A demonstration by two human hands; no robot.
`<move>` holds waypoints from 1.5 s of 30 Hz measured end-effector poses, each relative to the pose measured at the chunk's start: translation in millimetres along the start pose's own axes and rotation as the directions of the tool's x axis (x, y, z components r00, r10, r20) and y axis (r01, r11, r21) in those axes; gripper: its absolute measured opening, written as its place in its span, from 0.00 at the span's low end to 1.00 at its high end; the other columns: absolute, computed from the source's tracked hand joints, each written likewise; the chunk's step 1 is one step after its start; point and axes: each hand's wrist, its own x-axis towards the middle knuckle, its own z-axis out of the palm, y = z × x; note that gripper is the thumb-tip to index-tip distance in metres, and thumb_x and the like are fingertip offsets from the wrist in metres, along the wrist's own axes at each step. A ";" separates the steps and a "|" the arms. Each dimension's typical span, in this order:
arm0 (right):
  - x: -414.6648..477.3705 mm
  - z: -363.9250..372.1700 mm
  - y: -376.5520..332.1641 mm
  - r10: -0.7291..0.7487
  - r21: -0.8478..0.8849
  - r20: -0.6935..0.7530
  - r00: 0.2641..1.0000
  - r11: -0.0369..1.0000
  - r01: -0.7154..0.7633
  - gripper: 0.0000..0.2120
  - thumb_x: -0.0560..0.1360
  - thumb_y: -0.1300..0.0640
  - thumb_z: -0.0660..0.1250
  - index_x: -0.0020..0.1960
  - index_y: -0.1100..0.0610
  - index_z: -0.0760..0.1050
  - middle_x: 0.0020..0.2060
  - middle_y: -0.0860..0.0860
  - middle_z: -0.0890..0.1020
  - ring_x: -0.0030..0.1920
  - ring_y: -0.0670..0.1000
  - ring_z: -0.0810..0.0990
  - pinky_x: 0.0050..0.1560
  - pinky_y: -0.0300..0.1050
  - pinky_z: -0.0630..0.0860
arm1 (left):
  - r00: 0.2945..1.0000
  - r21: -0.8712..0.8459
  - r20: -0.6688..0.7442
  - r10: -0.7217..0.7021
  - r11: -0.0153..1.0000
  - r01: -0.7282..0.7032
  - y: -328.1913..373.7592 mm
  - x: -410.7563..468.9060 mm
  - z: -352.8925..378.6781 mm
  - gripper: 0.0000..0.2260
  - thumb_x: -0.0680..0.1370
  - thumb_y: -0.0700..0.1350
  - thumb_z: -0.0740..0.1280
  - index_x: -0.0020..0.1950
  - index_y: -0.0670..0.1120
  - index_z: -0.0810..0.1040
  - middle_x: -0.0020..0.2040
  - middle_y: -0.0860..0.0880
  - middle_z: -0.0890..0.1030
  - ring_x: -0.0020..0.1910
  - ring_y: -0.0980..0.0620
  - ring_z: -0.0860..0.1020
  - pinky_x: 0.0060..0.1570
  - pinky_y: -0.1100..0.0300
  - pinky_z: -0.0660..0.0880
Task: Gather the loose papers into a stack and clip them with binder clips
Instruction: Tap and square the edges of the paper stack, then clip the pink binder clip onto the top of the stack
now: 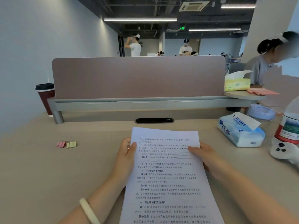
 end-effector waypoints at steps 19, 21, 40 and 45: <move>9.7 25.2 2.1 -0.019 0.236 0.065 0.998 0.972 0.003 0.12 0.71 0.58 0.72 0.53 0.61 0.80 0.46 0.58 0.86 0.44 0.60 0.86 0.49 0.56 0.81 | 0.997 0.143 -0.014 -0.078 0.986 0.079 -2.9 10.3 -27.9 0.03 0.79 0.42 0.60 0.51 0.45 0.72 0.46 0.46 0.80 0.40 0.51 0.79 0.40 0.59 0.74; 11.4 29.6 1.0 -0.025 0.216 0.067 0.997 0.976 0.010 0.13 0.70 0.58 0.73 0.53 0.60 0.80 0.46 0.58 0.87 0.44 0.61 0.86 0.50 0.58 0.80 | 0.989 0.247 -0.141 0.036 0.969 0.000 -5.0 27.5 -56.3 0.07 0.78 0.42 0.63 0.56 0.45 0.73 0.48 0.46 0.79 0.41 0.52 0.79 0.42 0.60 0.74; 23.6 69.7 -11.3 -0.040 0.160 0.118 0.992 0.987 0.021 0.10 0.70 0.58 0.72 0.51 0.60 0.81 0.42 0.56 0.87 0.38 0.57 0.87 0.39 0.49 0.82 | 0.939 0.954 -0.257 0.228 0.213 0.209 -43.6 100.1 -173.7 0.19 0.78 0.46 0.59 0.68 0.41 0.69 0.66 0.39 0.72 0.63 0.38 0.71 0.63 0.51 0.64; 29.4 92.0 -15.7 -0.047 0.158 0.138 0.989 0.987 0.025 0.09 0.71 0.60 0.72 0.51 0.60 0.81 0.42 0.56 0.87 0.39 0.56 0.86 0.41 0.49 0.82 | 0.917 0.907 -0.318 0.240 0.357 0.221 -39.0 112.7 -178.7 0.23 0.79 0.44 0.59 0.73 0.42 0.62 0.72 0.40 0.65 0.69 0.38 0.65 0.67 0.48 0.62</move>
